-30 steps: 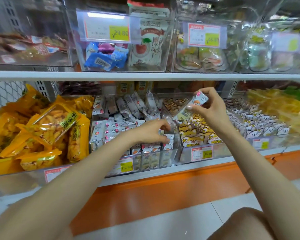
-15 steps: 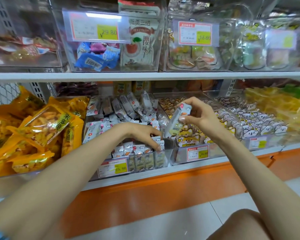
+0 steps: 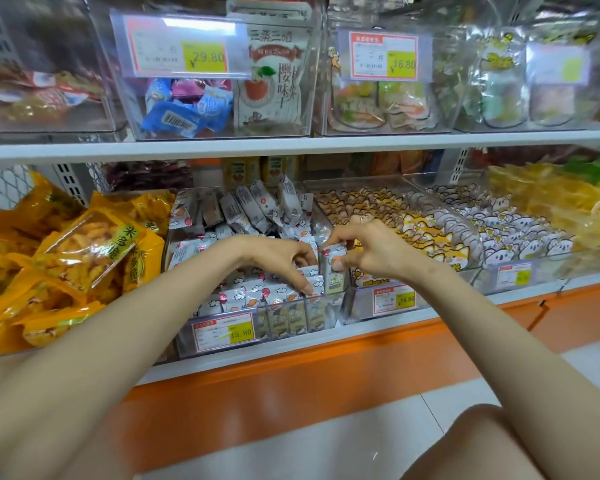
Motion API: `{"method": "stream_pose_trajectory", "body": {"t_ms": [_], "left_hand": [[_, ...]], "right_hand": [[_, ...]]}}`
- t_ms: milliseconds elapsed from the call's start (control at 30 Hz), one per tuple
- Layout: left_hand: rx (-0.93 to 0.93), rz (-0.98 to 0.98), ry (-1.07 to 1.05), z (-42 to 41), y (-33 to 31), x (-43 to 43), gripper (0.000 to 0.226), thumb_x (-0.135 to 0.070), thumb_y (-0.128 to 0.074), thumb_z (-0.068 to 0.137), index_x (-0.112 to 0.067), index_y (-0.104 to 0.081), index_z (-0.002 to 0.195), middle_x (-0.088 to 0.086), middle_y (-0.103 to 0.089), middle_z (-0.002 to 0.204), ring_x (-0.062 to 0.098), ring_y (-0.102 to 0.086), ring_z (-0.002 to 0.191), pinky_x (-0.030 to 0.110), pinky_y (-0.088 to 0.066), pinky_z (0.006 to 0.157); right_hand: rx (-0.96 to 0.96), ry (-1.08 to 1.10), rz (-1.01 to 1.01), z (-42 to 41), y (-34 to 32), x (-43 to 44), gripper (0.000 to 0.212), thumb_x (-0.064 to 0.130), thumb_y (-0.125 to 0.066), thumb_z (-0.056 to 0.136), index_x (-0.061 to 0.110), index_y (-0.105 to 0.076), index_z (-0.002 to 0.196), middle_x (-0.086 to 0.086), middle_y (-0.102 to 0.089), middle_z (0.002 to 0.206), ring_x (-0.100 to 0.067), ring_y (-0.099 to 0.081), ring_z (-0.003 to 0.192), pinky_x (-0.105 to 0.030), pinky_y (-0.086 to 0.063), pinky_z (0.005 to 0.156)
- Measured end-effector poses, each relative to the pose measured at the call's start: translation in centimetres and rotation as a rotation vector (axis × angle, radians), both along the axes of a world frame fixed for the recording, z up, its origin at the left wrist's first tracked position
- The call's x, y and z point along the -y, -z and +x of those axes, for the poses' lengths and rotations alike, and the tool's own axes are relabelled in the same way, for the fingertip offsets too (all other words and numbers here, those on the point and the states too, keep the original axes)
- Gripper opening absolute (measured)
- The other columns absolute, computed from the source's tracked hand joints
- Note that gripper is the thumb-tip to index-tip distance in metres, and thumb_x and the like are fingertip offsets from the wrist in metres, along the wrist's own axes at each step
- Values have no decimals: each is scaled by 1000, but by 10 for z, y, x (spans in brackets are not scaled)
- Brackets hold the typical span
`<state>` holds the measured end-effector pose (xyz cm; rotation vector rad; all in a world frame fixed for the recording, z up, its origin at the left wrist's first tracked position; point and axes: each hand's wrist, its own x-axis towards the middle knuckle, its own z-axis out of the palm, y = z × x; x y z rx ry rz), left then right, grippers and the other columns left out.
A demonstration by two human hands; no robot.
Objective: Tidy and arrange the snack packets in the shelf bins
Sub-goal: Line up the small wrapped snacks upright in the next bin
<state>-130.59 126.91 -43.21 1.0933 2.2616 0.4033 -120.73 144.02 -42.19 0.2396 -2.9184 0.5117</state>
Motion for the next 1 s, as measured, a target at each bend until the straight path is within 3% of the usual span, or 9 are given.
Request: {"method": "stream_pose_trajectory", "body": {"t_ms": [67, 233, 300, 433, 533, 600, 700, 800, 1000], "left_hand": [[-18, 37, -2, -1, 1, 4, 54, -35, -71, 80, -20, -44, 124, -7, -45, 114, 11, -48, 103, 23, -41, 88], [-1, 175, -19, -1, 5, 4, 35, -25, -75, 78, -20, -51, 103, -4, -55, 102, 6, -55, 88, 20, -46, 76], [-34, 284, -36, 0, 9, 1, 21, -17, -71, 82, -21, -52, 88, 0, -60, 89, 11, -58, 79, 20, -46, 73], [-99, 260, 23, 5, 10, -3, 13, -16, -59, 91, -19, -55, 78, -9, -52, 70, -3, -45, 56, 13, -36, 59], [-33, 193, 51, 5, -2, 6, 12, -22, -65, 87, -12, -60, 90, -2, -59, 82, 3, -53, 67, 19, -42, 67], [-87, 130, 60, 3, -7, 12, 16, -27, -70, 83, -15, -61, 90, 6, -64, 99, 14, -57, 84, 29, -44, 77], [-226, 92, 61, 2, -8, 17, 15, -31, -71, 80, -21, -61, 81, 7, -63, 113, 20, -56, 100, 34, -43, 88], [-298, 126, 26, 3, -5, 23, 24, -35, -72, 78, -12, -65, 81, 10, -63, 110, 23, -56, 105, 37, -44, 89], [-252, -48, 68, 4, -11, 37, 35, -41, -71, 78, -24, -59, 105, 2, -52, 121, 19, -50, 109, 35, -40, 95]], "right_hand": [[24, -11, 16, -1, -1, 1, 33, 31, -75, 76, 24, -67, 107, -12, -55, 97, -27, -50, 95, -37, -42, 83], [100, -64, 32, 3, -8, 3, 25, 26, -72, 80, 21, -69, 105, -3, -55, 89, -21, -51, 88, -34, -42, 79], [133, -62, 50, 2, -7, 6, 27, 24, -74, 79, 21, -67, 104, -1, -62, 94, -21, -57, 94, -37, -46, 84], [145, -24, 102, 0, -5, 7, 30, 25, -75, 77, 18, -59, 102, -4, -65, 106, -23, -59, 104, -36, -47, 84], [120, -44, 219, 1, -3, 5, 24, 32, -71, 81, 18, -58, 95, -3, -53, 93, -23, -49, 90, -30, -32, 69], [107, -63, 259, 1, 0, 5, 24, 33, -72, 80, 17, -63, 97, -3, -57, 98, -20, -48, 94, -26, -25, 67], [74, -65, 303, -3, 3, 6, 23, 33, -73, 78, 19, -68, 95, 0, -66, 103, -19, -55, 100, -26, -33, 71], [27, -69, 405, -6, 2, 11, 18, 31, -69, 81, 22, -71, 97, 1, -70, 101, -20, -59, 100, -27, -40, 76], [-16, -134, 599, -3, 1, 22, 21, 24, -56, 85, 27, -72, 99, 4, -71, 99, -19, -62, 97, -25, -42, 75]]}}
